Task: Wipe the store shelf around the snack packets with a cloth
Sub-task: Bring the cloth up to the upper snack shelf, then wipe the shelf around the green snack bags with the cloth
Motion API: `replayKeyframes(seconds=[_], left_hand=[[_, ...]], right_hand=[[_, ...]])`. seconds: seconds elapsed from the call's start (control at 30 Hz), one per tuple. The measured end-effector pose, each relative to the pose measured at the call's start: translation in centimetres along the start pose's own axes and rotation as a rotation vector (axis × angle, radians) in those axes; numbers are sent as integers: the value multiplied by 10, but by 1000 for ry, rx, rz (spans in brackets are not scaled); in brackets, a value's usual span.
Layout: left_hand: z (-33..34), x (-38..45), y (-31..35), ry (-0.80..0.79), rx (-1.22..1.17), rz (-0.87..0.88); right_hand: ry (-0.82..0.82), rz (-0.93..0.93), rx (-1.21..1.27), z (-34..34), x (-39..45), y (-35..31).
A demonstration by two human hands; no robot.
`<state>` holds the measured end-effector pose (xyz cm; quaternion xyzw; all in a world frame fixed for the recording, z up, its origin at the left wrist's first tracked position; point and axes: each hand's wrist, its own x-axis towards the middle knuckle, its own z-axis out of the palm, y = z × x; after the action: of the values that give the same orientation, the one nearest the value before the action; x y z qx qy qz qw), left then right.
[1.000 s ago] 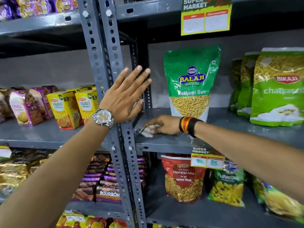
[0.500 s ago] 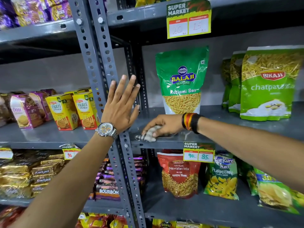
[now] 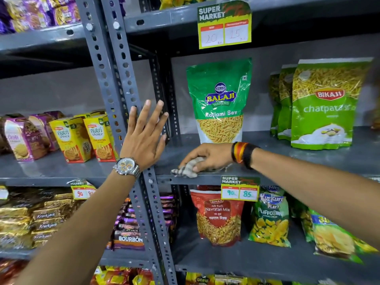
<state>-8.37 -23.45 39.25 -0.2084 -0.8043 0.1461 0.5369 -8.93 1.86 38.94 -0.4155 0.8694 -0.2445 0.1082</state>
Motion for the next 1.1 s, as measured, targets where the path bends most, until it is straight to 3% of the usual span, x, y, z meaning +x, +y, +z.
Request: replayKeyframes(seconds=[0.17,0.33,0.63,0.7,0.8,0.97,1.1], left_hand=[[-2,0,3,-4,13,-6],[-8,-1,2,-38,27,4],[-15,2,9,-113,2,-28],[-16,2,11,-125,14,-40],[-15,2,12,-128,21,-49],[-15,1,9,-107,32,-23],[-14,0,9,-94,21,-28]], right_hand=[[171,57,58,-8,8,1],[187,89,14,17,17,11],[69,167,-30,-23,-144,22],[168,178,49,-36,-160,19],[362,140,72,-43,-130,10],[315,121,-31,-5,-53,12],[348,121,-76,4,-72,36]])
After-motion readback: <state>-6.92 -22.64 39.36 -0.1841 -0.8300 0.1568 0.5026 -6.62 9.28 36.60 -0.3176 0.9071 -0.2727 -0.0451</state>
